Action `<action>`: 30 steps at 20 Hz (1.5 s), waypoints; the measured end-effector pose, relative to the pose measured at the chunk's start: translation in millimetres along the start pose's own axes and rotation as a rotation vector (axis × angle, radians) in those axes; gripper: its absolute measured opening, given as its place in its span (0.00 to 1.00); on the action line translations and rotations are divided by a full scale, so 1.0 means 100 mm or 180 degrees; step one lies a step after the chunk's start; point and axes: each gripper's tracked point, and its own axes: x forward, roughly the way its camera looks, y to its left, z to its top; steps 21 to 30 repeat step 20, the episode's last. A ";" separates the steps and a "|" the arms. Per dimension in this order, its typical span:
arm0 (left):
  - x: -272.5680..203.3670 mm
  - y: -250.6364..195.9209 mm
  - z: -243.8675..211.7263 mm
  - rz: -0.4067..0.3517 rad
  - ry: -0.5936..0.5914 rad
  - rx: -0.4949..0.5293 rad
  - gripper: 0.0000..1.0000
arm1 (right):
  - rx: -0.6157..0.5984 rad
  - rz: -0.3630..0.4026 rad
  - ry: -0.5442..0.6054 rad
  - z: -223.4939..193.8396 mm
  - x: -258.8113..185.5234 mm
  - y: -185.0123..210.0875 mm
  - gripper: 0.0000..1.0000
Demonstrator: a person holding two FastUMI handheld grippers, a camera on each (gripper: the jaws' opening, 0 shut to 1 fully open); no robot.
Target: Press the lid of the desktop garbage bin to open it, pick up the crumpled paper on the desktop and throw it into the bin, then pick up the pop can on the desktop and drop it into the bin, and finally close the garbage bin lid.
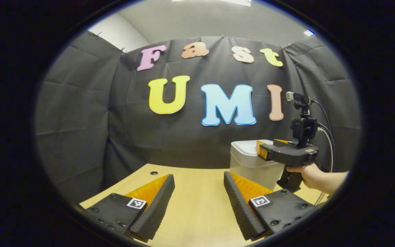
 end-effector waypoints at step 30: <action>0.35 0.21 -0.21 -0.0482 0.0002 -0.0002 0.94 | -0.0146 -0.0278 0.0088 0.22 -1.65 0.19 0.98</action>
